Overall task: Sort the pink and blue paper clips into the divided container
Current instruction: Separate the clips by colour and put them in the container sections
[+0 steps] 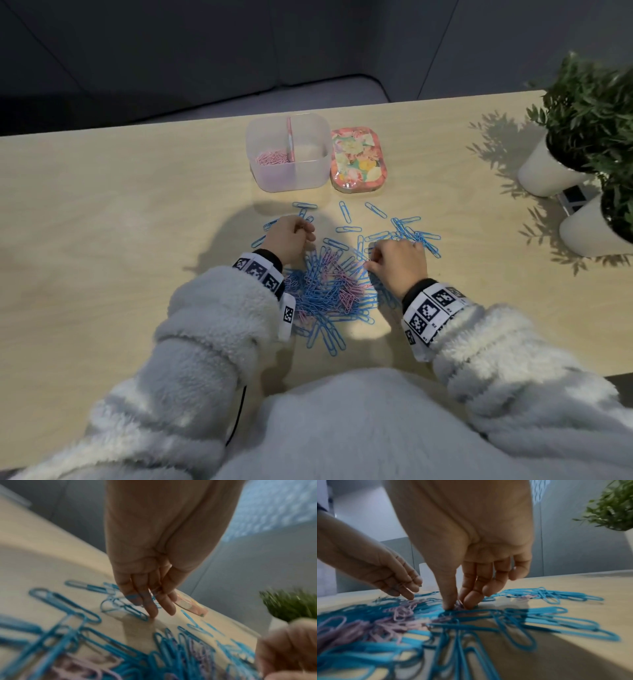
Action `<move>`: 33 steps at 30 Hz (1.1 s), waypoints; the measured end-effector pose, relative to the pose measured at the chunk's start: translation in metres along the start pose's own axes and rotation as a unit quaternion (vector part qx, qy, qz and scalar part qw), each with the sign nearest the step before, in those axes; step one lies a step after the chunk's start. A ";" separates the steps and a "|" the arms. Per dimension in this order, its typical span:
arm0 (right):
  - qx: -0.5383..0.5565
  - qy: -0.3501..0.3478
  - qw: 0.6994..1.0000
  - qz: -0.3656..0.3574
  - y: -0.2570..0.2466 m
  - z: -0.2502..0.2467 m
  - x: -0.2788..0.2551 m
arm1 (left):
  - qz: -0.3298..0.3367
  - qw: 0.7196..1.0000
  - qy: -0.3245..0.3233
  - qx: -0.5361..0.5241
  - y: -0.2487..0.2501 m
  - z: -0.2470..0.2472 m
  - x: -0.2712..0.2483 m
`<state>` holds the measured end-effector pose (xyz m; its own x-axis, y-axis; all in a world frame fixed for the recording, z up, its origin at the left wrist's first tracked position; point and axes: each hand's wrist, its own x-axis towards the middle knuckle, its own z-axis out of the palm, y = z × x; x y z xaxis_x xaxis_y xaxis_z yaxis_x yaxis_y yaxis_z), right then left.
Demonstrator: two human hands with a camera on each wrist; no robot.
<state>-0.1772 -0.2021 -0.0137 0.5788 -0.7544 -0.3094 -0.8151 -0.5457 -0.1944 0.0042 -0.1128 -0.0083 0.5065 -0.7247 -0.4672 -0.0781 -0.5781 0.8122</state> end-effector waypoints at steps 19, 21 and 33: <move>0.217 -0.087 0.968 -0.094 0.003 -0.010 0.009 | 0.107 0.953 -0.001 0.284 -0.002 0.019 -0.002; 0.096 -0.095 0.983 -0.123 0.000 -0.007 0.010 | 0.097 0.971 -0.013 0.217 -0.003 0.009 -0.002; 0.152 -0.103 0.976 -0.120 0.022 -0.010 0.013 | 0.017 0.993 -0.114 0.039 -0.002 0.011 -0.010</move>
<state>-0.1875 -0.2280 -0.0124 0.7627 -0.5114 -0.3959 -0.6436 -0.5405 -0.5419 -0.0102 -0.1086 -0.0095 0.2961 -0.8055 -0.5133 -0.1624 -0.5720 0.8040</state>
